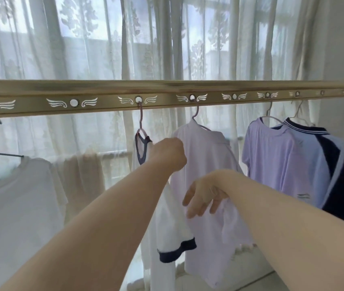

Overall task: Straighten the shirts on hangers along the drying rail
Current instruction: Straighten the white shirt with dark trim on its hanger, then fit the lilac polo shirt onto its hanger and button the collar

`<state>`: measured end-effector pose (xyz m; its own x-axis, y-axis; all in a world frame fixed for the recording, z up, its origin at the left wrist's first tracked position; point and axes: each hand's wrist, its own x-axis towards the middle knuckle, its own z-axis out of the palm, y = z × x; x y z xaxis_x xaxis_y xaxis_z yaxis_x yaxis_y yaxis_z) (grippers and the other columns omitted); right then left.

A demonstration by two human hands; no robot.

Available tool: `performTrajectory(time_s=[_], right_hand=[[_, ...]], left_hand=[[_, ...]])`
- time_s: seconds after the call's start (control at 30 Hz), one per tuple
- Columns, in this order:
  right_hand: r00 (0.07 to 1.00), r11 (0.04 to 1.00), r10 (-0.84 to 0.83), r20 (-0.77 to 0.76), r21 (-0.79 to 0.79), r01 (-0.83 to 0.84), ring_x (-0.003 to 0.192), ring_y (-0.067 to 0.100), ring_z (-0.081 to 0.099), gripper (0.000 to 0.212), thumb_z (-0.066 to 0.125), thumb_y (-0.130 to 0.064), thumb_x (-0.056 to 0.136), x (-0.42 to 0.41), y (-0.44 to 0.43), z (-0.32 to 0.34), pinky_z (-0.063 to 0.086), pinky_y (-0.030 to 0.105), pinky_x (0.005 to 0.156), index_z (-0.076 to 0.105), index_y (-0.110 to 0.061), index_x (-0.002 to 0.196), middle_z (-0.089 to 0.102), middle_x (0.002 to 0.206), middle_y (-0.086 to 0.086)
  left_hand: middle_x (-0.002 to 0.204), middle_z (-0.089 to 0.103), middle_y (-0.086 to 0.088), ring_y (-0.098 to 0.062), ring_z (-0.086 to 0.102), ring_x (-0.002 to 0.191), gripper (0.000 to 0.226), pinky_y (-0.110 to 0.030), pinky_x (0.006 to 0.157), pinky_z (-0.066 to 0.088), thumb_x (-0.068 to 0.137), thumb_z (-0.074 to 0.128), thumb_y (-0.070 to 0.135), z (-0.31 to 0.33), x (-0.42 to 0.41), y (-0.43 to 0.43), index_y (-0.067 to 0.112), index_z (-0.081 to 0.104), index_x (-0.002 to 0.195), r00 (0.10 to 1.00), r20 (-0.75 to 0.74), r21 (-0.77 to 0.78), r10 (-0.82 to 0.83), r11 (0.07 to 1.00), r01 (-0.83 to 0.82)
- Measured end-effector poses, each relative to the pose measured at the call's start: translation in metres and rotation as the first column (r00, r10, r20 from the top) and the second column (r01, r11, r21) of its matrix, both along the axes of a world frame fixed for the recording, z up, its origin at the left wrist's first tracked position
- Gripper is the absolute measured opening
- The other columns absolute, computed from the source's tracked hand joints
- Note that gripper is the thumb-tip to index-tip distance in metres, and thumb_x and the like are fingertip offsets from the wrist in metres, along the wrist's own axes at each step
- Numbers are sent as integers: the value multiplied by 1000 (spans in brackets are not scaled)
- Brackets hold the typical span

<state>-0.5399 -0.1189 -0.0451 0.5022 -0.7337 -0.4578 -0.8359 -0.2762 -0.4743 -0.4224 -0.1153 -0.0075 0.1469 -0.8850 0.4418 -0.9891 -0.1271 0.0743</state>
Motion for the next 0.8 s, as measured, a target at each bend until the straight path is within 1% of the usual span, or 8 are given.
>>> performTrajectory(time_s=[0.07, 0.13, 0.2, 0.27, 0.37, 0.47, 0.67, 0.8], right_hand=[[969, 983, -114, 219, -119, 143, 97, 16, 67, 38, 66, -10, 86, -18, -10, 14, 54, 29, 84, 60, -16, 123, 68, 111, 4], [818, 882, -200, 540, -264, 390, 81, 16, 69, 25, 54, -4, 87, -35, -16, 26, 51, 22, 68, 66, -20, 103, 71, 105, 3], [666, 672, -205, 717, -392, 629, 83, 18, 66, 28, 48, -8, 86, -52, -26, 34, 49, 24, 70, 66, -27, 96, 70, 105, -1], [666, 572, -230, 709, -455, 682, 99, 22, 62, 30, 47, -16, 88, -66, -38, 37, 48, 29, 81, 62, -25, 112, 65, 113, -3], [705, 677, -296, 644, -379, 631, 112, 24, 57, 42, 53, -28, 92, -77, -55, 34, 48, 36, 97, 50, -13, 130, 58, 124, 4], [725, 727, -284, 627, -353, 589, 111, 26, 60, 47, 58, -41, 89, -79, -64, 29, 48, 37, 99, 57, -6, 121, 62, 120, 9], [721, 736, -257, 644, -353, 578, 110, 25, 60, 43, 60, -31, 87, -64, -106, 42, 48, 32, 99, 60, -8, 123, 65, 119, 8], [710, 775, -241, 662, -309, 551, 80, 22, 56, 34, 61, -42, 76, -39, -128, 53, 46, 28, 74, 63, -12, 90, 59, 85, 4]], left_hand=[[72, 51, -1, -22, 53, 72, 17, -30, 64, 42, 81, 46, 6, 3, -12, -5, 15, 43, 68, 999, -49, 71, 13, 997, -9], [76, 52, -2, -22, 55, 75, 14, -27, 62, 44, 84, 47, 10, 7, -21, -14, 14, 44, 72, 984, -177, 122, 1, 992, 21], [74, 49, -2, -20, 52, 73, 18, -24, 55, 40, 87, 49, 13, 8, -29, -26, 13, 43, 70, 947, -319, 137, -24, 988, 71], [71, 44, -2, -16, 45, 66, 23, -23, 51, 34, 90, 48, 11, 10, -35, -37, 11, 41, 68, 890, -454, 132, -38, 985, 109], [71, 42, -3, -15, 44, 67, 30, -23, 52, 32, 96, 43, 16, 13, -44, -53, 11, 40, 67, 826, -564, 138, -29, 982, 129], [85, 55, -8, -25, 61, 88, 31, -26, 55, 39, 98, 42, 31, 14, -48, -74, 10, 46, 76, 741, -668, 67, -62, 987, 143], [101, 67, -12, -30, 64, 101, 30, -40, 92, 53, 94, 47, 39, 29, -46, -115, 12, 57, 87, 723, -688, -88, -63, 996, 3], [100, 65, -12, -29, 67, 99, 34, -41, 89, 54, 97, 46, 36, 38, -32, -136, 5, 57, 108, 674, -738, -27, -35, 999, 22]])
